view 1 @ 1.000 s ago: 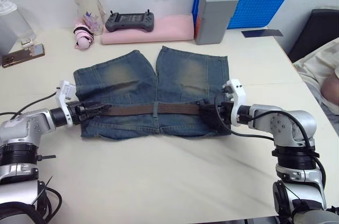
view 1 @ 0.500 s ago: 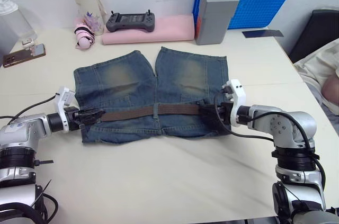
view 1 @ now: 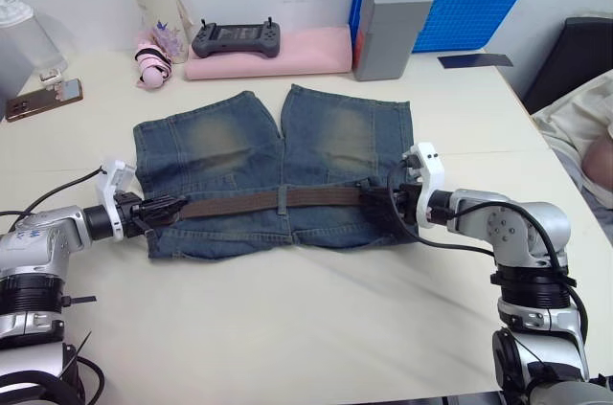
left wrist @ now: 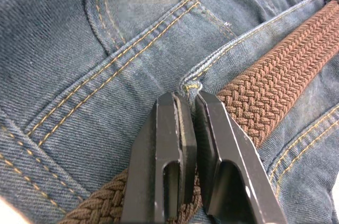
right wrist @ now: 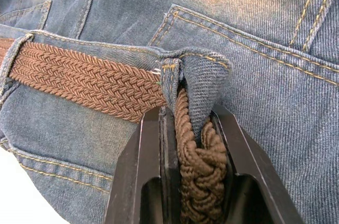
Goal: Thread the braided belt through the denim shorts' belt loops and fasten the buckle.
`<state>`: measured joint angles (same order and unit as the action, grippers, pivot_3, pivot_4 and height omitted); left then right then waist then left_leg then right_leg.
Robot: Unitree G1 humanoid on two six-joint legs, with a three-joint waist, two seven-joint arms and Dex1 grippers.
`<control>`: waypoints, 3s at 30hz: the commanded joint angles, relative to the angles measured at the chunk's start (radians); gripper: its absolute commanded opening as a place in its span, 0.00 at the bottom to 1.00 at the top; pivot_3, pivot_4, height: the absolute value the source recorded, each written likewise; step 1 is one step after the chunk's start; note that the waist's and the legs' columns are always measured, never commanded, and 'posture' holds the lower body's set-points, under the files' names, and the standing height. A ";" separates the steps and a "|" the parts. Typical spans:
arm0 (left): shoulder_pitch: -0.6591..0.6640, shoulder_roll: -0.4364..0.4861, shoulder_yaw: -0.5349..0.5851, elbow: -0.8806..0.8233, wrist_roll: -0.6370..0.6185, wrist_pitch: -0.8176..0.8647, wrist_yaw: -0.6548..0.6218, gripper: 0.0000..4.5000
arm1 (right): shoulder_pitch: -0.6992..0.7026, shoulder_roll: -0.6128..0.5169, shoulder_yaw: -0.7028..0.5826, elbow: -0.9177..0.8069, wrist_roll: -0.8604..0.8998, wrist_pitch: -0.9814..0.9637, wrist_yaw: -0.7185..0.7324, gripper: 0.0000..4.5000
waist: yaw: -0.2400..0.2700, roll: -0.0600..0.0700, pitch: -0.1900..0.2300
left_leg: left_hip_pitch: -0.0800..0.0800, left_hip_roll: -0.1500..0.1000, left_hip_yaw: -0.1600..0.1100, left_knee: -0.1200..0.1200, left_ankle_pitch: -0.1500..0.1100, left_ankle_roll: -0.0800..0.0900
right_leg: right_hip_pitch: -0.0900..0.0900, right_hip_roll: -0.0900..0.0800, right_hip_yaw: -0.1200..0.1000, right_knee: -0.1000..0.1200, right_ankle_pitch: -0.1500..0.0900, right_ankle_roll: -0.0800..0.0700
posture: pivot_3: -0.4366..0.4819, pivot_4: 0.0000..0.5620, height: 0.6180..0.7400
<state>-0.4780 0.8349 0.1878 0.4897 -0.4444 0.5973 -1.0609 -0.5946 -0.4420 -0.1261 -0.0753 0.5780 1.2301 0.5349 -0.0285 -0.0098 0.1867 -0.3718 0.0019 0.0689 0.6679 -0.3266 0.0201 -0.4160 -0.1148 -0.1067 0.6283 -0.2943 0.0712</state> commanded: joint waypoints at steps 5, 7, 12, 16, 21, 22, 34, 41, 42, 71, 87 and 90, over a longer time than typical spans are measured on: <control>-0.011 0.015 0.037 -0.005 0.007 -0.040 -0.001 0.00 | -0.017 0.026 -0.001 -0.020 0.015 -0.038 -0.003 0.09 | -0.001 0.000 0.000 | 0.000 0.000 0.000 0.000 0.000 0.000 | 0.000 0.000 0.000 0.000 0.000 0.000 | 0.48 0.27 0.77; -0.023 0.019 0.029 0.010 0.021 -0.056 0.001 0.00 | -0.017 0.032 -0.009 -0.021 0.014 -0.043 -0.011 0.09 | -0.001 0.000 0.000 | 0.000 0.000 0.000 0.000 0.000 0.000 | 0.000 0.000 0.000 0.000 0.000 0.000 | 0.48 0.27 0.77; -0.101 -0.002 -0.008 0.099 0.115 -0.196 0.063 0.00 | -0.046 0.047 -0.003 0.057 -0.040 -0.151 -0.033 0.09 | 0.001 0.000 0.000 | 0.000 0.000 0.000 0.000 0.000 0.000 | 0.000 0.000 0.000 0.000 0.000 0.000 | 0.48 0.27 0.77; -0.198 -0.032 -0.056 0.265 0.257 -0.436 0.208 0.00 | -0.128 0.068 0.006 0.202 -0.113 -0.308 -0.056 0.09 | 0.000 0.000 0.000 | 0.000 -0.001 0.000 0.001 0.000 0.000 | 0.000 0.000 0.000 0.001 0.000 0.000 | 0.48 0.27 0.77; -0.380 -0.045 -0.056 0.502 0.364 -0.727 0.468 0.00 | -0.284 0.101 -0.018 0.426 -0.186 -0.560 -0.102 0.09 | 0.000 -0.002 0.000 | -0.005 -0.001 0.001 0.003 0.001 0.000 | -0.005 0.000 -0.001 0.004 0.000 0.000 | 0.48 0.27 0.77; -0.404 -0.038 -0.056 0.524 0.383 -0.785 0.515 0.00 | -0.307 0.105 -0.027 0.449 -0.194 -0.609 -0.114 0.09 | -0.001 -0.003 0.000 | -0.007 -0.001 0.001 0.004 0.002 0.000 | -0.008 0.000 -0.001 0.006 0.000 0.000 | 0.48 0.27 0.77; 0.196 0.036 0.070 -0.068 0.601 -1.417 0.774 0.00 | 0.150 -0.069 0.002 -0.209 -0.074 -0.658 0.085 0.09 | 0.002 -0.003 0.000 | -0.026 -0.005 0.000 0.013 -0.003 0.006 | -0.029 -0.010 -0.013 0.020 0.001 0.001 | 0.48 0.27 0.77; 0.594 0.005 0.153 -0.203 0.791 -1.524 0.901 0.00 | 0.446 -0.210 0.116 -0.402 -0.176 -0.698 0.151 0.09 | 0.007 -0.003 0.001 | -0.014 -0.007 0.003 0.016 -0.005 0.014 | -0.009 -0.018 -0.025 0.002 0.002 0.004 | 0.48 0.27 0.77; 0.629 0.004 0.160 -0.204 0.808 -1.536 0.916 0.00 | 0.470 -0.222 0.123 -0.419 -0.182 -0.701 0.156 0.09 | 0.010 -0.002 0.001 | -0.010 -0.006 0.003 0.014 -0.009 0.019 | -0.004 -0.018 -0.024 0.001 0.003 0.004 | 0.48 0.27 0.77; 0.979 0.409 0.303 -0.752 -0.487 -0.415 0.088 0.82 | 0.184 -0.396 0.118 -0.385 0.057 -0.425 0.340 1.00 | 0.033 0.009 0.004 | 0.002 -0.002 0.001 0.015 -0.013 0.012 | 0.009 -0.016 -0.027 -0.006 0.001 0.002 | 0.48 0.27 0.77; 0.073 0.080 -0.311 -0.087 0.209 -0.355 0.203 0.84 | -0.077 -0.162 0.434 0.169 -0.301 -0.376 0.209 0.84 | 0.024 0.004 -0.001 | 0.001 -0.006 0.012 0.015 -0.011 0.015 | 0.007 -0.015 -0.033 -0.001 0.002 0.007 | 0.48 0.27 0.77; 0.049 0.063 -0.338 -0.055 0.261 -0.388 0.159 0.72 | -0.075 -0.151 0.455 0.197 -0.333 -0.382 0.220 0.53 | 0.024 0.003 -0.006 | 0.006 -0.006 0.011 0.015 -0.010 0.014 | 0.009 -0.017 -0.028 0.000 0.002 0.007 | 0.48 0.27 0.77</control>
<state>-0.4559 0.9081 -0.0956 0.3907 -0.2557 0.2085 -0.8727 -0.6899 -0.6000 0.2868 0.0875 0.2665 0.8287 0.7318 -0.0046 -0.0070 0.1804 -0.3650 -0.0036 0.0801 0.6828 -0.3363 0.0339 -0.4074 -0.1325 -0.1337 0.6282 -0.2923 0.0776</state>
